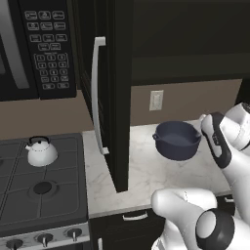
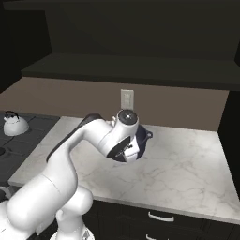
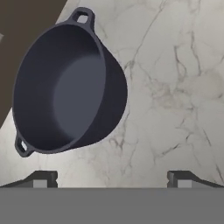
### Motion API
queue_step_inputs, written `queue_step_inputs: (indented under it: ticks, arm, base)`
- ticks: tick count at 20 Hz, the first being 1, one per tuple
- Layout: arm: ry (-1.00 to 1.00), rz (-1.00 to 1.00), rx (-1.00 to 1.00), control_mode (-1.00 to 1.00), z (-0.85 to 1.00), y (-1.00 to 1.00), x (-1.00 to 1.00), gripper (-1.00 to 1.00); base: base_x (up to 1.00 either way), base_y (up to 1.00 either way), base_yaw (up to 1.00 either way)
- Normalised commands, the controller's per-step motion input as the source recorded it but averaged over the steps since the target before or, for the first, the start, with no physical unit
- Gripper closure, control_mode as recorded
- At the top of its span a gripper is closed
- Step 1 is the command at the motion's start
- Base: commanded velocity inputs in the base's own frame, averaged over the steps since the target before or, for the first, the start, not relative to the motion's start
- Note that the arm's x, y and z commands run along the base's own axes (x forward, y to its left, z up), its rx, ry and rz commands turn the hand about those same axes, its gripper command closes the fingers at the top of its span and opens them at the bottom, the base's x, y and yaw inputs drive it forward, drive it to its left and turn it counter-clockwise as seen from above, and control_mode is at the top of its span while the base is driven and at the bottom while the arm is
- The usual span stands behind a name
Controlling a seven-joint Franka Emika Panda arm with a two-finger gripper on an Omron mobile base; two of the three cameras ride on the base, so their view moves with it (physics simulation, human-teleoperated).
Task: Pick the kettle from the cabinet and place it on a stove burner. Then pick the pot from the counter and place it on another stove burner. Finally, turn both burners on.
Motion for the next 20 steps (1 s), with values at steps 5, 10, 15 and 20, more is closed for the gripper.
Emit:
queue_step_inputs:
  ticks: [5, 10, 15, 20]
  arm:
    - [0.0, 0.0, 0.0, -1.0, -0.23, -0.01, 0.25, -1.0]
    - [0.0, 0.0, 0.0, -1.0, -0.23, -0.01, 0.22, -1.0]
    - [0.0, 0.0, 0.0, -1.0, -0.23, -0.02, 0.22, -1.0]
    - [0.0, 0.0, 0.0, -1.0, -0.22, -0.02, 0.21, -1.0]
  base:
    - [0.0, 0.0, 0.0]
    - [0.0, 0.0, 0.0]
    - [0.0, 0.0, 0.0]
    - [0.0, 0.0, 0.0]
